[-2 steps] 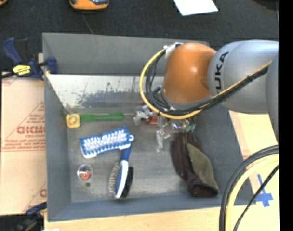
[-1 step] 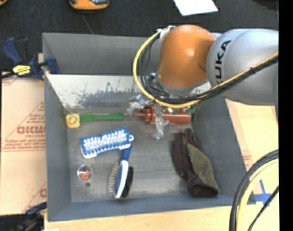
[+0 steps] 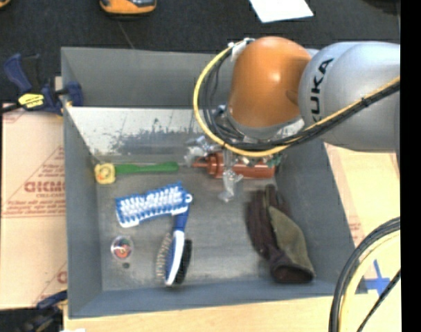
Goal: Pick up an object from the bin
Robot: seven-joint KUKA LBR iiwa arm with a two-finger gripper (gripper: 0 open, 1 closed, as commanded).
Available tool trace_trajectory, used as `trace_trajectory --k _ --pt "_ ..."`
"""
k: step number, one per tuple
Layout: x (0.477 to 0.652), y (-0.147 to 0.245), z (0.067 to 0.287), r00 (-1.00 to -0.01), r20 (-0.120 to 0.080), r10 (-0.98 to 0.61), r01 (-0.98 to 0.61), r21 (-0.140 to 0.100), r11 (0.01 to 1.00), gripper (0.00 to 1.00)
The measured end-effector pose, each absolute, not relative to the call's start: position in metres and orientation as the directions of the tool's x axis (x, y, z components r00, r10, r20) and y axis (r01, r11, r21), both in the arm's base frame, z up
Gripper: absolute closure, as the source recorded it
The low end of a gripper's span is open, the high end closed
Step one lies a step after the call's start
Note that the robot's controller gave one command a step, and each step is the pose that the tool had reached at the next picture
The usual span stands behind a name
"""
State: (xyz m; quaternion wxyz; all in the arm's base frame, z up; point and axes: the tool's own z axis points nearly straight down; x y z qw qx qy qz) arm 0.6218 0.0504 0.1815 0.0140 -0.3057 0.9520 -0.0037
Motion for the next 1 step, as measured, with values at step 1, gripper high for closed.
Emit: trace_trajectory --k 1 --pt "0.6356 0.1271 0.1397 -0.763 -0.031 -0.646 -0.646 -0.021 0.763 1.0"
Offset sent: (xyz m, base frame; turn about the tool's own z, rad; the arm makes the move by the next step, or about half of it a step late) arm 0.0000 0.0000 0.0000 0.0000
